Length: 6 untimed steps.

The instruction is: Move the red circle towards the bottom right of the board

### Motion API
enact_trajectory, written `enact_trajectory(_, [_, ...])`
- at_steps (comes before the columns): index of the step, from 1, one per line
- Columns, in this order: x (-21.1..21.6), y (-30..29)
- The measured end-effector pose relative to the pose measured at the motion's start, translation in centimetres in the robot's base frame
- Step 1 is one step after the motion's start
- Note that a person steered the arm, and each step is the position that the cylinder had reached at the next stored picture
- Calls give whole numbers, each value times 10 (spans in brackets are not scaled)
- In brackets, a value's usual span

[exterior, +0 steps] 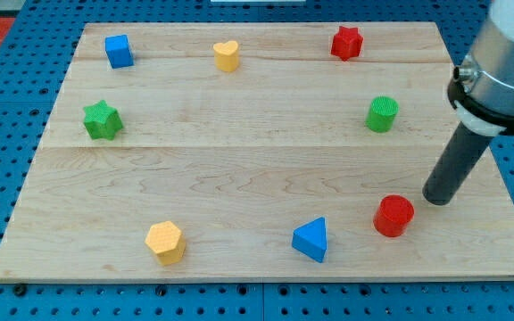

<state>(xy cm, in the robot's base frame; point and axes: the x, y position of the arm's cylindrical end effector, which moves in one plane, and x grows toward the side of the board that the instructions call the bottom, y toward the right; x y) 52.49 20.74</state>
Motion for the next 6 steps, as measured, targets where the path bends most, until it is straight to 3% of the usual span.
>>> enact_trajectory(2, [-4,-115])
enact_trajectory(4, [15,-64])
enact_trajectory(6, [27,-89])
